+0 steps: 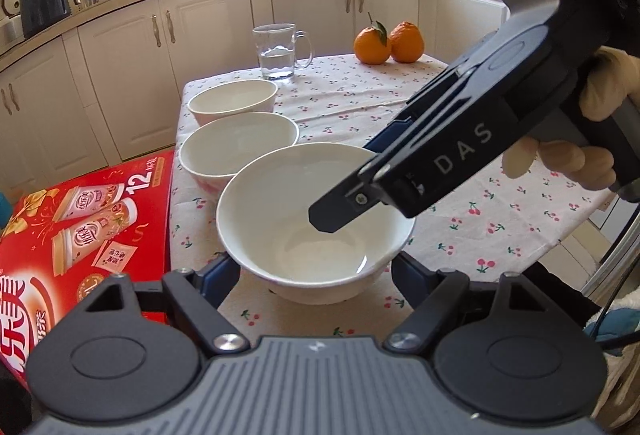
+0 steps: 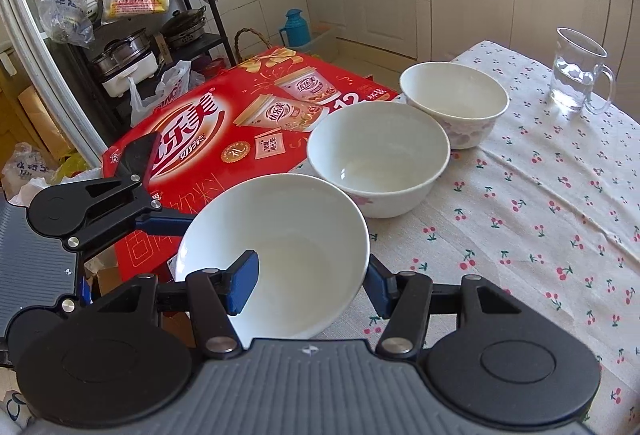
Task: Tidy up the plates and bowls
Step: 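Close the right tool on the white bowl rim, then lift the gripped white bowl off the cloth with the right tool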
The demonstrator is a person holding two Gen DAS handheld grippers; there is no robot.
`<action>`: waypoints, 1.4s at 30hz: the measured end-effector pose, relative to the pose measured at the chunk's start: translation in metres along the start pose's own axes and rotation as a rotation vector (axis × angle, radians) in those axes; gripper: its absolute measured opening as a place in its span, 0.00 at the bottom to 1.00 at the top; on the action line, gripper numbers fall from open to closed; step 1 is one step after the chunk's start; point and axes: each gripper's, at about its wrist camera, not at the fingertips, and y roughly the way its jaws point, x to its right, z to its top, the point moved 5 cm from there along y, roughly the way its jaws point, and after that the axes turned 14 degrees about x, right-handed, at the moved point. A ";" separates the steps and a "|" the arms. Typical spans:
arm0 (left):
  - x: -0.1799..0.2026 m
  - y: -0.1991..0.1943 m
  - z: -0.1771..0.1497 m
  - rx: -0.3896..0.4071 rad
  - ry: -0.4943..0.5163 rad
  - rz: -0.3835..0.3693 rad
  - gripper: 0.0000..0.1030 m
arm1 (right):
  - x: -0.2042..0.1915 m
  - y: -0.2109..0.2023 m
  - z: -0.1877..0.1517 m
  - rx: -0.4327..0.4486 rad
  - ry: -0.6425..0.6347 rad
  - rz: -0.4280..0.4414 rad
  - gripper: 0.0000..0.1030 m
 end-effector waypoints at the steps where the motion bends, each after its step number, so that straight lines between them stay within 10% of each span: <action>1: 0.003 0.002 0.002 0.000 0.004 -0.013 0.80 | 0.003 -0.004 -0.001 0.005 0.007 -0.008 0.60; 21: 0.067 0.060 0.030 0.014 0.083 -0.231 0.80 | 0.073 -0.074 -0.030 0.067 0.115 -0.215 0.60; 42: 0.083 0.090 0.032 -0.011 0.110 -0.275 0.80 | 0.107 -0.074 -0.048 0.054 0.167 -0.275 0.62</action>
